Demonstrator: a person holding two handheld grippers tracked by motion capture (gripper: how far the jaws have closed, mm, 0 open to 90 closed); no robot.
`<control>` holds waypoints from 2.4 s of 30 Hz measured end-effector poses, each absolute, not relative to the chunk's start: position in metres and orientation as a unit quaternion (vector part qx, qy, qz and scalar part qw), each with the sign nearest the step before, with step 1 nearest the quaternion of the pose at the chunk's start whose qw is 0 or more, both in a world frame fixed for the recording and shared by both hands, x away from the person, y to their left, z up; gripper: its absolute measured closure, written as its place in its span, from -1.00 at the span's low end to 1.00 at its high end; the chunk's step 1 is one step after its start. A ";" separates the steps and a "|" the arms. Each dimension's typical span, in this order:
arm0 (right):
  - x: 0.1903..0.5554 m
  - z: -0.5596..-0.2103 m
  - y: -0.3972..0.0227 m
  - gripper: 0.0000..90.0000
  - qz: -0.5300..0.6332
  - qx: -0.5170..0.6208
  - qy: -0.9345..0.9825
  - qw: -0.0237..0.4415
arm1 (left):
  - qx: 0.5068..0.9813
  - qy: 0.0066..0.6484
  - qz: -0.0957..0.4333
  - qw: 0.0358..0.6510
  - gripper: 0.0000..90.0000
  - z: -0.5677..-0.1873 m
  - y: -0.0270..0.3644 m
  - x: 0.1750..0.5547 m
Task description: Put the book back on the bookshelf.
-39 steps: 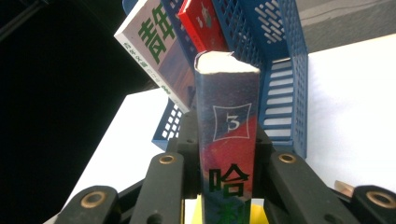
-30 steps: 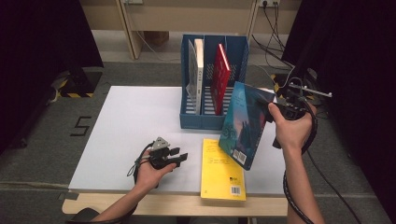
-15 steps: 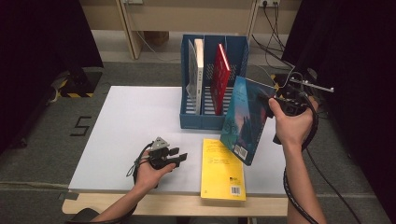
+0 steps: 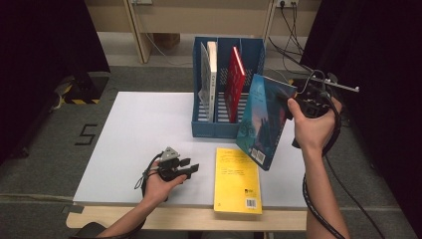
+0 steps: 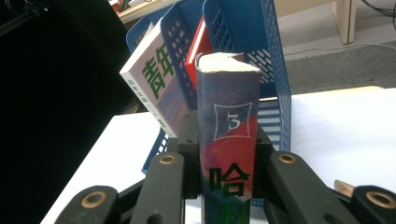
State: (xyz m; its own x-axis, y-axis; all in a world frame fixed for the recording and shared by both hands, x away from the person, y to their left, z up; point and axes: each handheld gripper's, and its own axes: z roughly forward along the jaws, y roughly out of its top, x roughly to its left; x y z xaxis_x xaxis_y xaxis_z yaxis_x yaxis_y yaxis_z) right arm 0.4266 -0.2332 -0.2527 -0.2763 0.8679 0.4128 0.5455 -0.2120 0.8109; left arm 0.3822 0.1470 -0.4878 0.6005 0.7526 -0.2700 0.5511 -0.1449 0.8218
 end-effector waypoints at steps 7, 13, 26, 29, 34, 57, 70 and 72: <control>0.429 -0.247 -0.233 0.67 0.519 0.580 0.605 0.166 | 0.748 0.437 0.102 0.489 0.13 -0.488 0.149 0.382; 0.431 -0.242 -0.233 0.67 0.521 0.579 0.603 0.171 | 0.750 0.436 0.105 0.487 0.10 -0.488 0.151 0.382; 0.435 -0.237 -0.230 0.67 0.523 0.578 0.599 0.186 | 0.748 0.435 0.113 0.488 0.06 -0.494 0.161 0.380; 0.437 -0.236 -0.229 0.67 0.523 0.577 0.599 0.189 | 0.747 0.437 0.114 0.488 0.06 -0.494 0.162 0.381; 0.442 -0.235 -0.225 0.67 0.522 0.574 0.599 0.196 | 0.745 0.435 0.114 0.492 0.06 -0.493 0.162 0.381; 0.452 -0.221 -0.222 0.67 0.528 0.574 0.591 0.207 | 0.744 0.438 0.116 0.491 0.07 -0.492 0.163 0.381; 0.452 -0.207 -0.222 0.67 0.529 0.570 0.587 0.222 | 0.743 0.436 0.118 0.494 0.07 -0.491 0.163 0.381; 0.453 -0.207 -0.223 0.67 0.529 0.569 0.588 0.225 | 0.743 0.436 0.118 0.494 0.07 -0.491 0.164 0.381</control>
State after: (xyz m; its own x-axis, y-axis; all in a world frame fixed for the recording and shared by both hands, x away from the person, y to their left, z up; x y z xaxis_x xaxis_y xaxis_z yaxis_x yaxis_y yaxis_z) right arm 0.4532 -0.2227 -0.2068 -0.2514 0.9071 0.3377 0.4302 -0.2078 0.8785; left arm 0.3815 0.1636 -0.4914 0.5912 0.7651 -0.2553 0.5310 -0.1310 0.8372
